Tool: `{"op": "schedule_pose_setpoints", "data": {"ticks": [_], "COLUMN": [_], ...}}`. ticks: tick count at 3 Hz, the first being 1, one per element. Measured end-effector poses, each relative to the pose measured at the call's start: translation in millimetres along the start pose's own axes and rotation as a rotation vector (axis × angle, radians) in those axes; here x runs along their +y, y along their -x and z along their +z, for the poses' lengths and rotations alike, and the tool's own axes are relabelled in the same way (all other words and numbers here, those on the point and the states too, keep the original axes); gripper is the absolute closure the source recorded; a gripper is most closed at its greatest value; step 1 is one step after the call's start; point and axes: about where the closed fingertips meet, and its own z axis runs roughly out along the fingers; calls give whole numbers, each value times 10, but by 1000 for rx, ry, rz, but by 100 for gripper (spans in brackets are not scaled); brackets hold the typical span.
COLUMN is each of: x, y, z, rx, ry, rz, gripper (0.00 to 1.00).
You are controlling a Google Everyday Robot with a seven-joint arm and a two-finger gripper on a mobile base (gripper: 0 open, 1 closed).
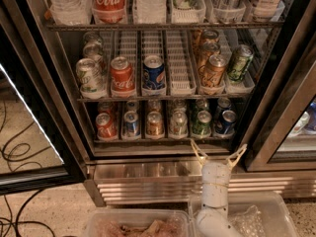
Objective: Pick pepsi can from bottom shelf of fridge
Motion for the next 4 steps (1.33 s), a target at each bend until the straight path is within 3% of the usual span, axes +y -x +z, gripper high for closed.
{"op": "schedule_pose_setpoints", "data": {"ticks": [1,2,3,4], "x": [70,70,70,69], "y": [-13,-13,-12,-12], "z": [37,38,38,38], "rx": [13,13,13,13], "ry": [-2,-2,-2,-2], "rz": [63,63,63,63], "gripper": [0,0,11,29]}}
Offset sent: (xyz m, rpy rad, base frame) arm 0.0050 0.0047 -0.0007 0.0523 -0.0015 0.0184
